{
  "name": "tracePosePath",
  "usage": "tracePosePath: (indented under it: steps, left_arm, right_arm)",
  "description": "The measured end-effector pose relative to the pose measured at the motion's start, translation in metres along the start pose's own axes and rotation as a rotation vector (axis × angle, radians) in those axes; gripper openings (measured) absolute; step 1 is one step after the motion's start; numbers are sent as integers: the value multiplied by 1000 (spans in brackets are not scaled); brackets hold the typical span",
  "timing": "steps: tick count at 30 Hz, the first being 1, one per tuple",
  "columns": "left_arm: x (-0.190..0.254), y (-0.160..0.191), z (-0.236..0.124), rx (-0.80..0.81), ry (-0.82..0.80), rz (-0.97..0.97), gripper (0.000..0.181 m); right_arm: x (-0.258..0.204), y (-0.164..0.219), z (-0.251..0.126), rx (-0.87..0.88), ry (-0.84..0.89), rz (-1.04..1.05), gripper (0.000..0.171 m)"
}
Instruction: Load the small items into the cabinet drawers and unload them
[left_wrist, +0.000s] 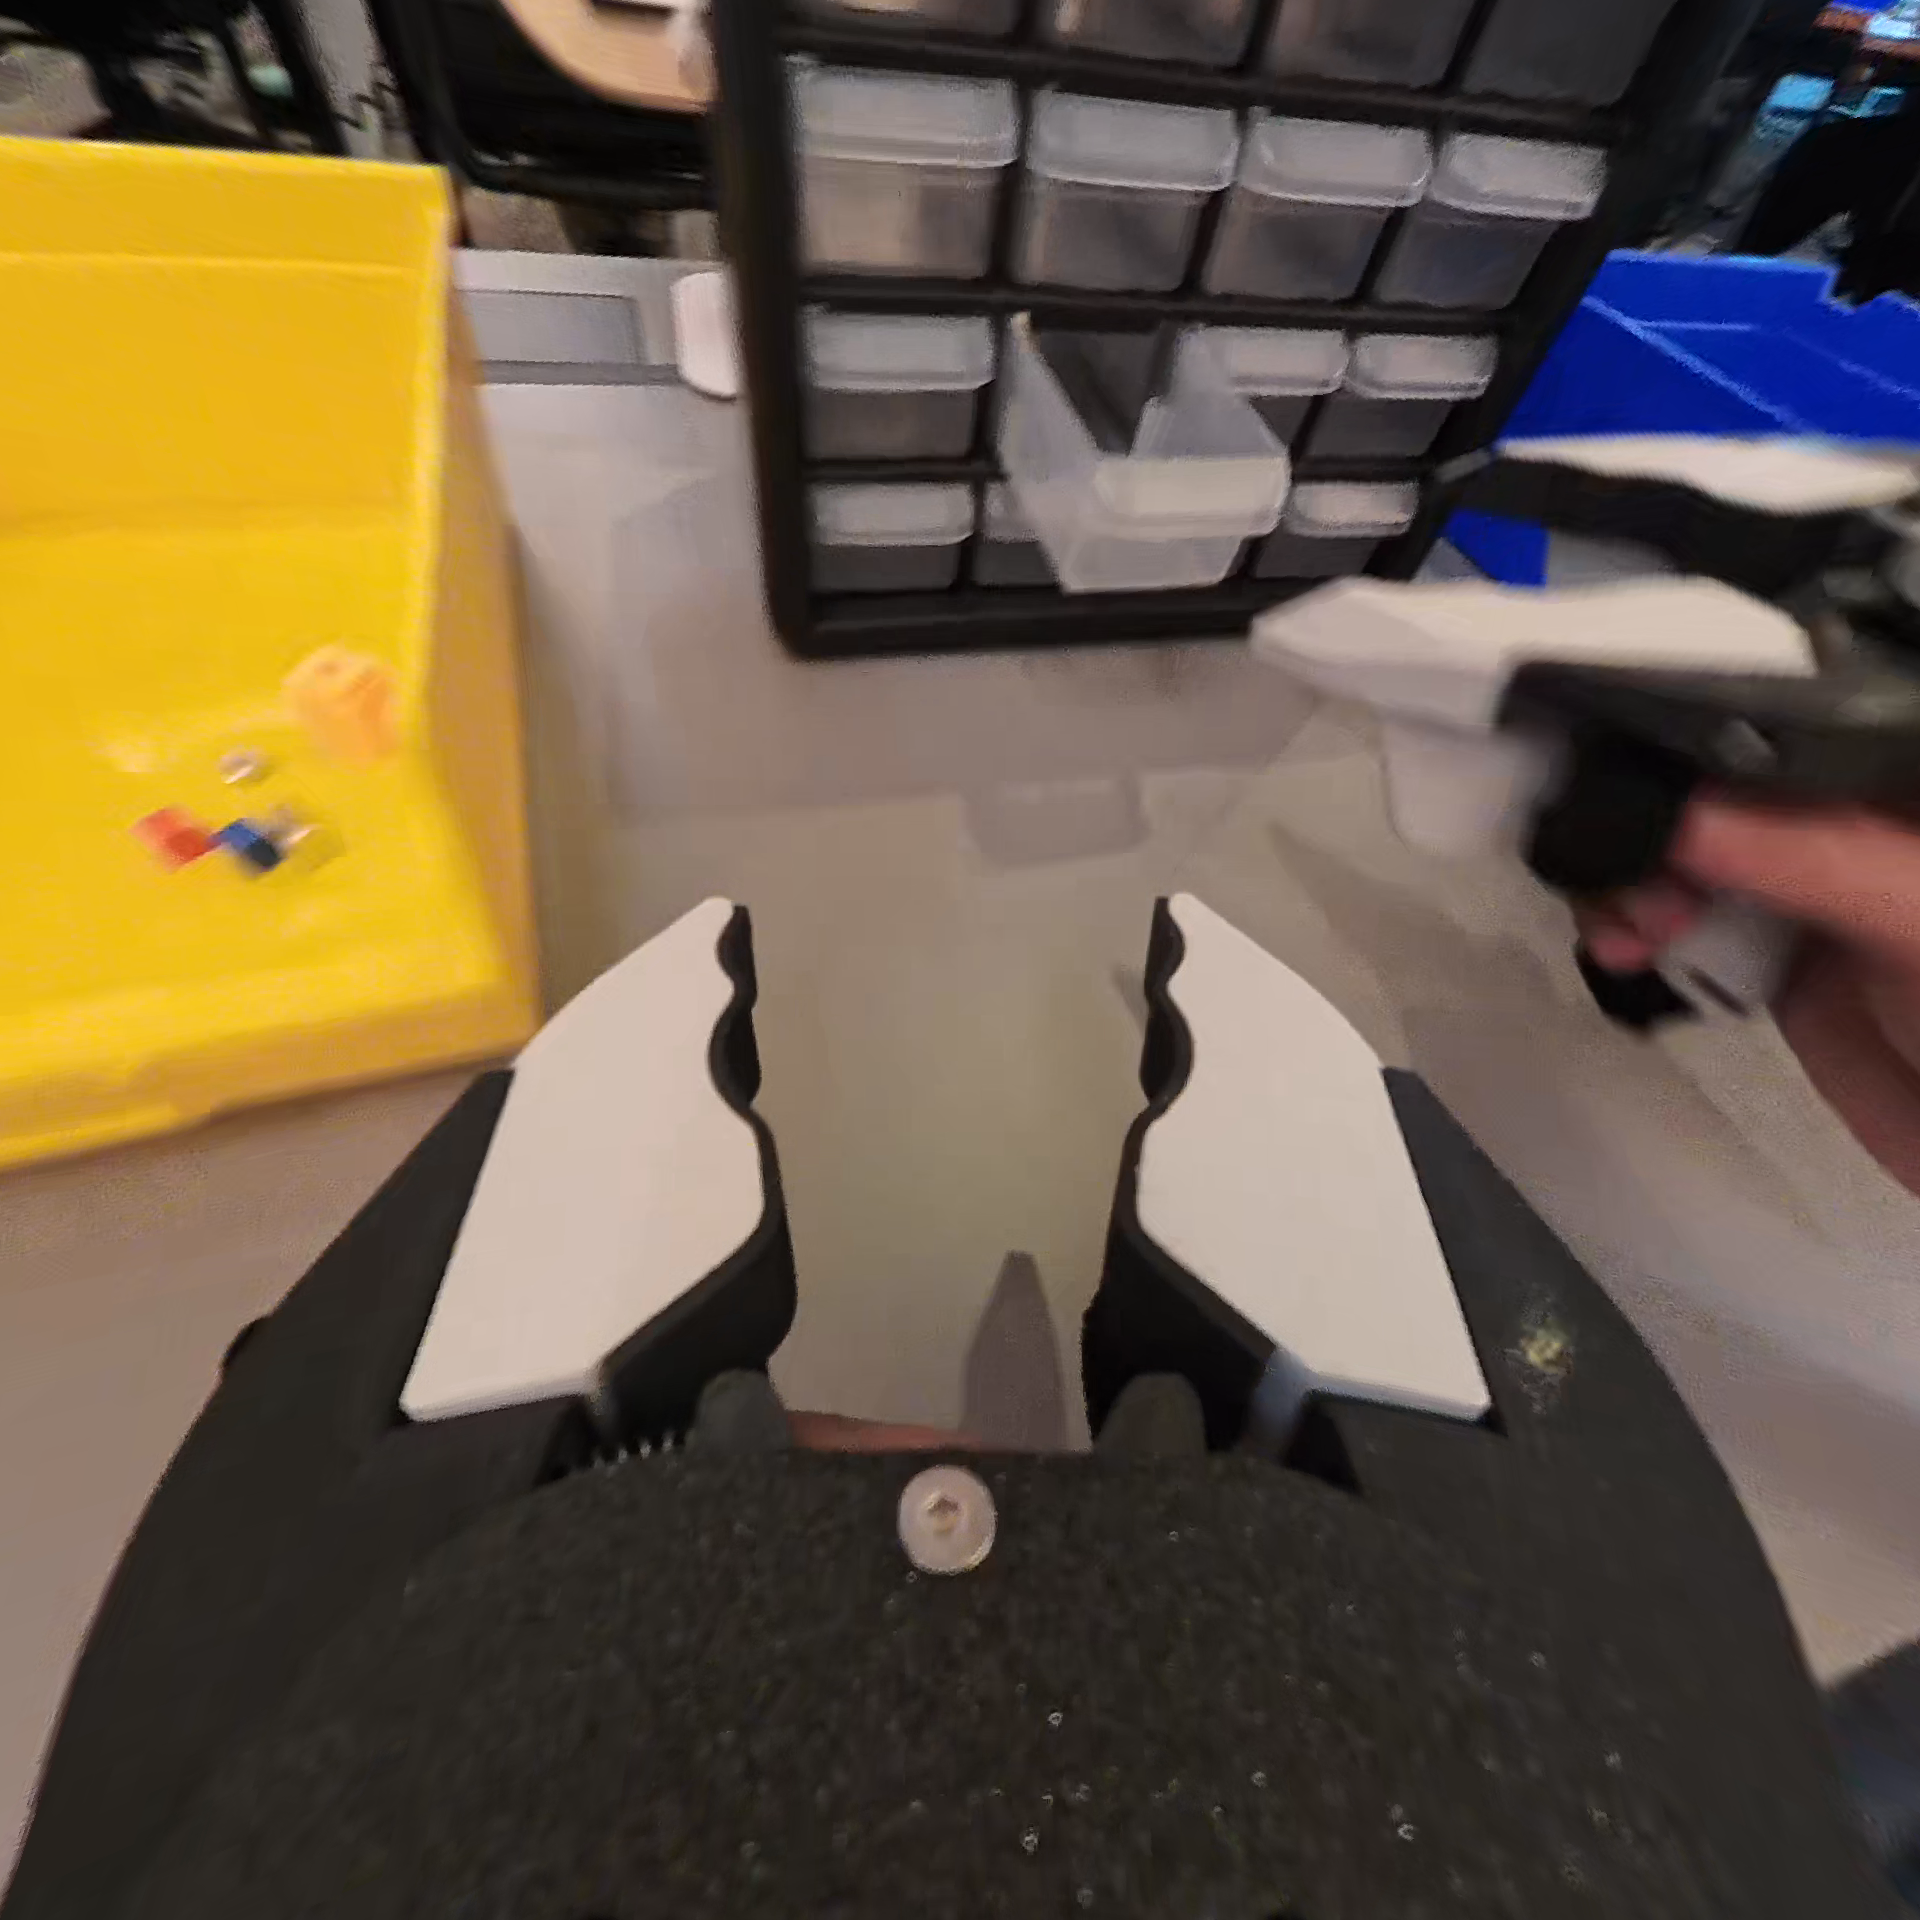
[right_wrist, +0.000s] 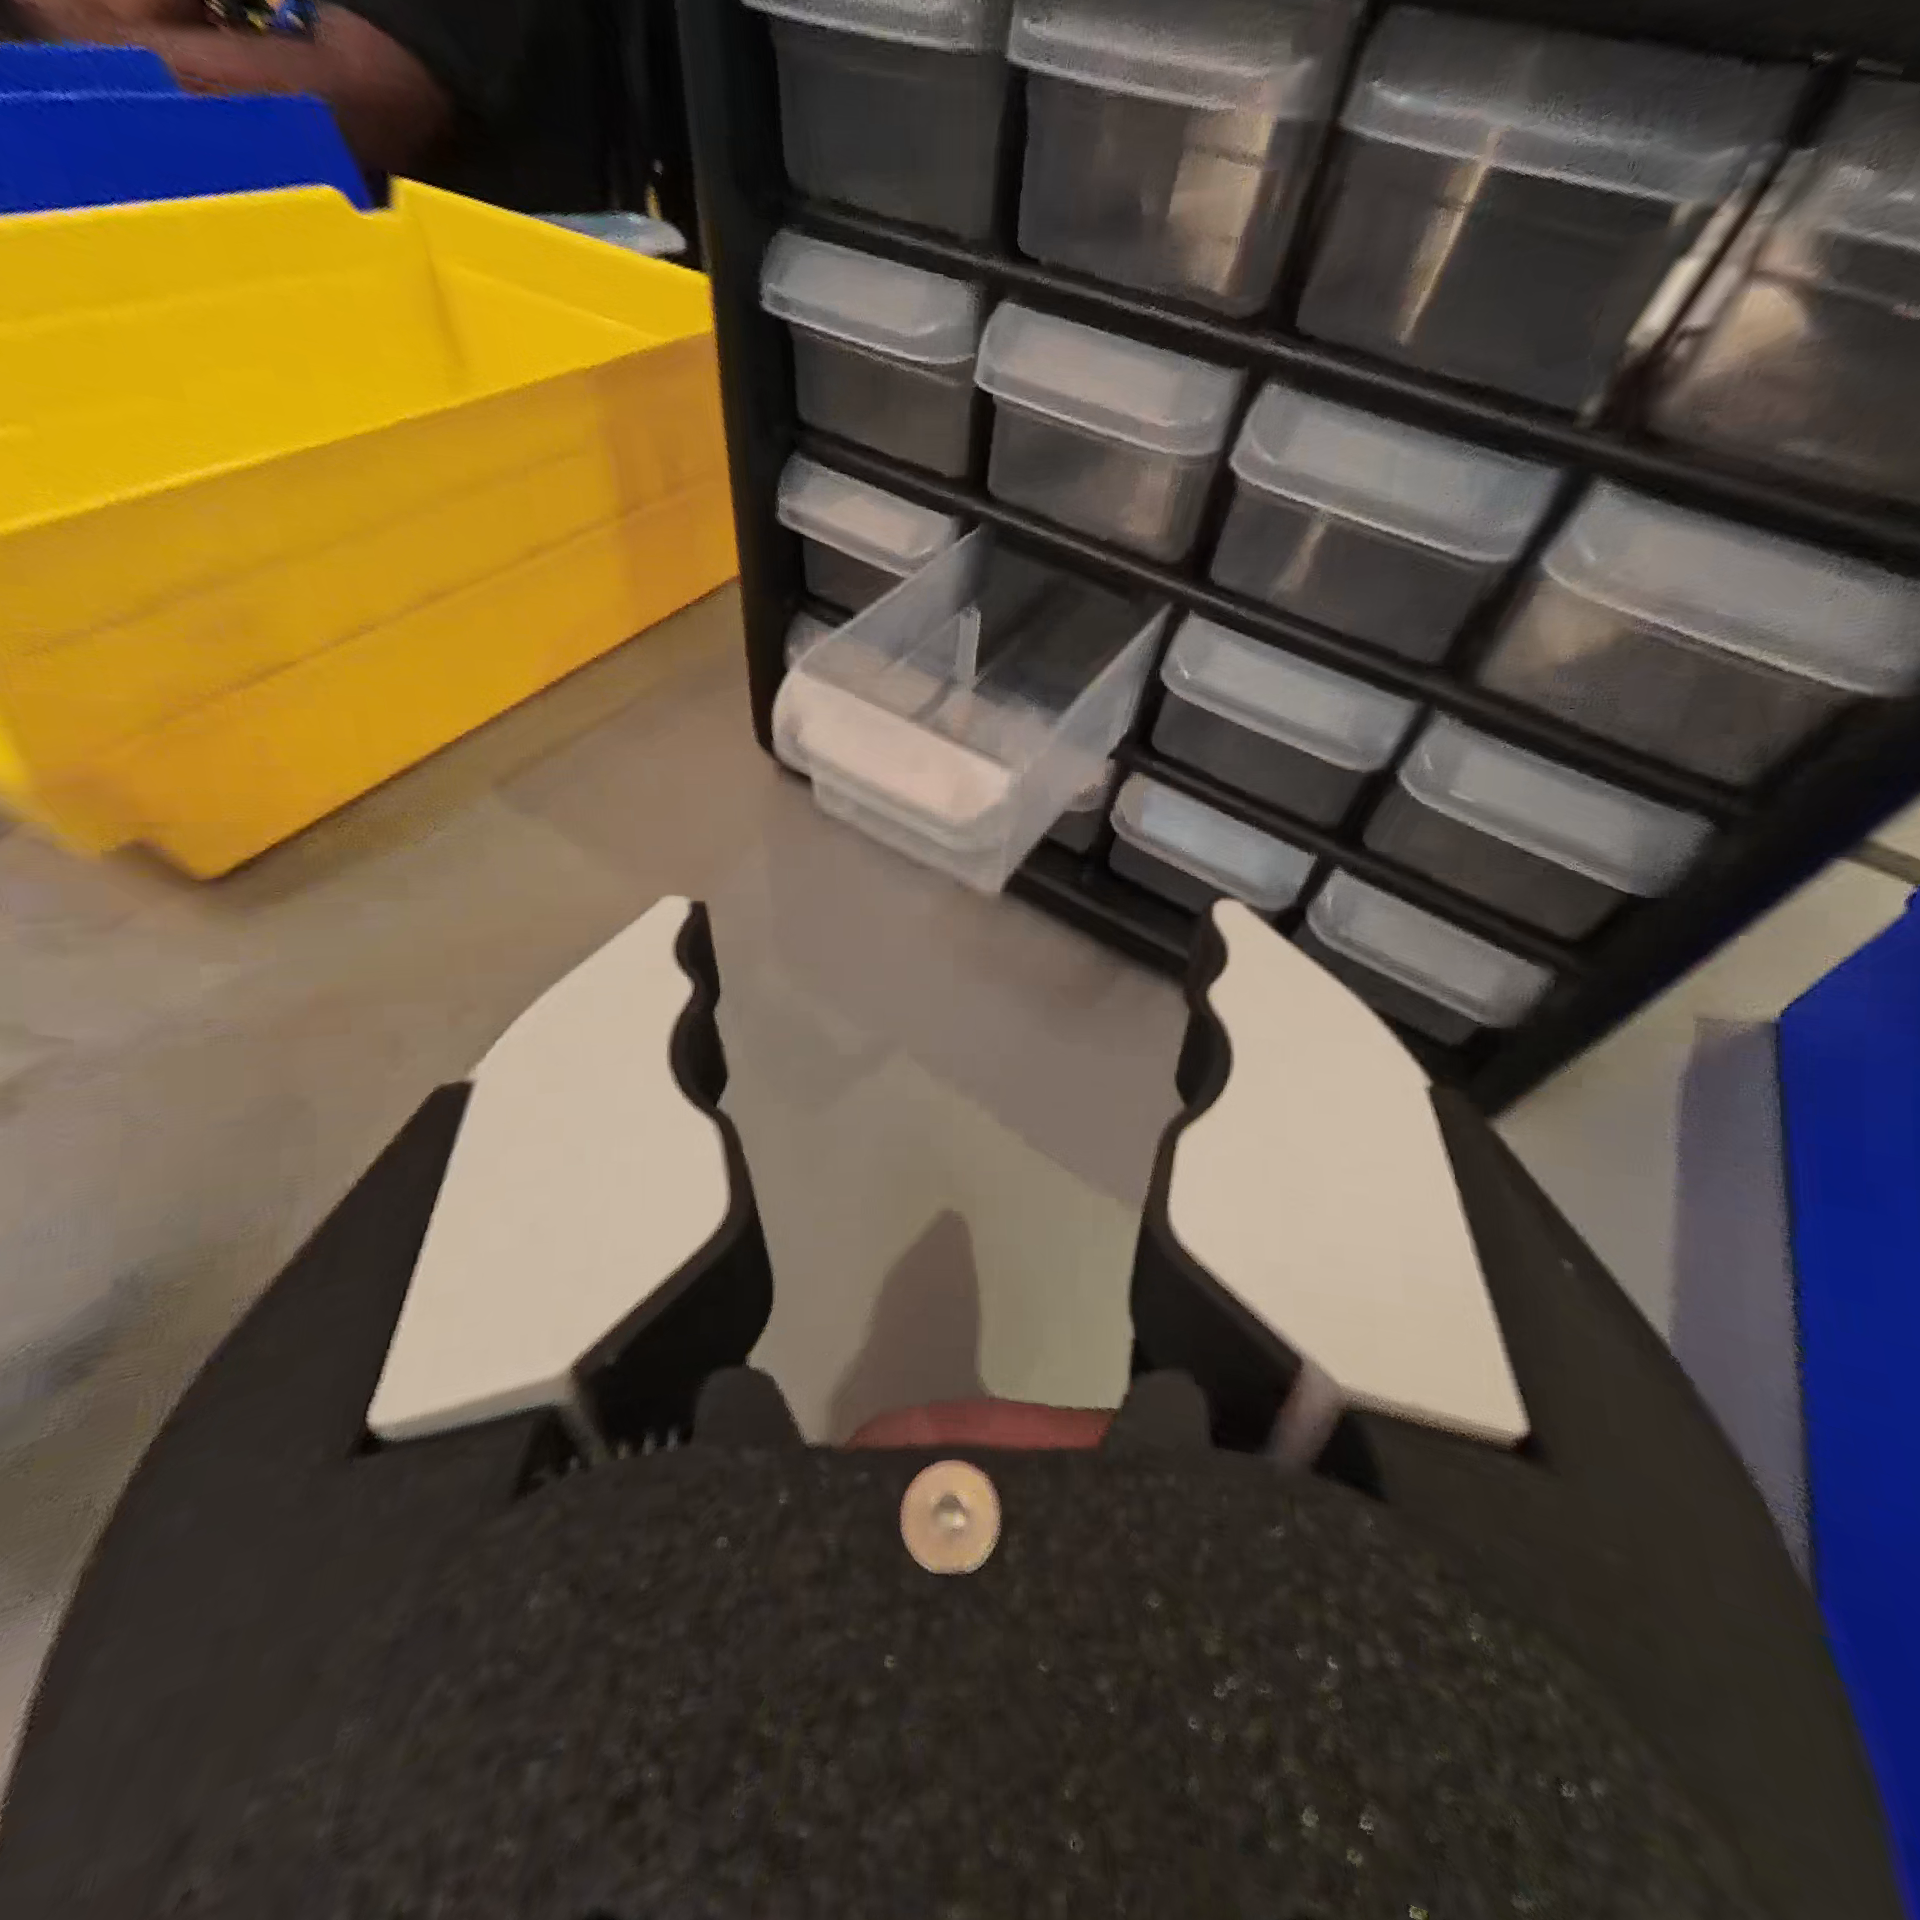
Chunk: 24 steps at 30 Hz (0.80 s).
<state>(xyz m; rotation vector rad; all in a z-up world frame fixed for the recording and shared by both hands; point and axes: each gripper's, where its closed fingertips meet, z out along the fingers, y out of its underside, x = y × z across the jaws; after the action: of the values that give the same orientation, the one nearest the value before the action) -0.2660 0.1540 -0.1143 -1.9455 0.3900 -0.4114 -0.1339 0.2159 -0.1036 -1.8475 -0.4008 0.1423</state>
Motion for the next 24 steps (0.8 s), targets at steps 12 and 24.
tracePosePath:
  steps: [12,24]
  left_arm:
    - [-41,26,-50,10,-47,-54,65]
    - [-71,-3,-62,-99,158,-223,52]
  right_arm:
    - [-4,-9,69,-41,67,188,77]
    - [-12,-3,51,-52,19,201,75]
